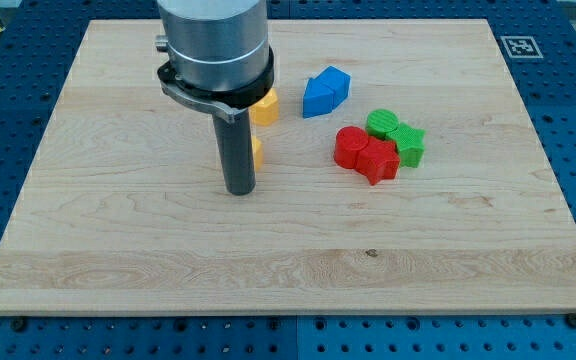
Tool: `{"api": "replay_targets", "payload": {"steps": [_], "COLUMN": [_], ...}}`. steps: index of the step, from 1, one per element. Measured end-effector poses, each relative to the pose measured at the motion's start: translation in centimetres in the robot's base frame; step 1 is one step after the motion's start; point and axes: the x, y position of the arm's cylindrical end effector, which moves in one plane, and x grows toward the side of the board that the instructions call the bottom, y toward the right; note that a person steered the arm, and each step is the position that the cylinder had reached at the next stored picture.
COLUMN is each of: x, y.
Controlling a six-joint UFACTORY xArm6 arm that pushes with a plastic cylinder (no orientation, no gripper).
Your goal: Move the yellow heart diagonally to the top left of the yellow hexagon
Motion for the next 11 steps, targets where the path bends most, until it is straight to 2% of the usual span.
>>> {"api": "replay_targets", "payload": {"steps": [3,4,5,8,11], "x": [-4.4,-3.0,-3.8,-8.9,-12.0], "y": [0.6,0.8,1.6,-0.9,-1.8]}}
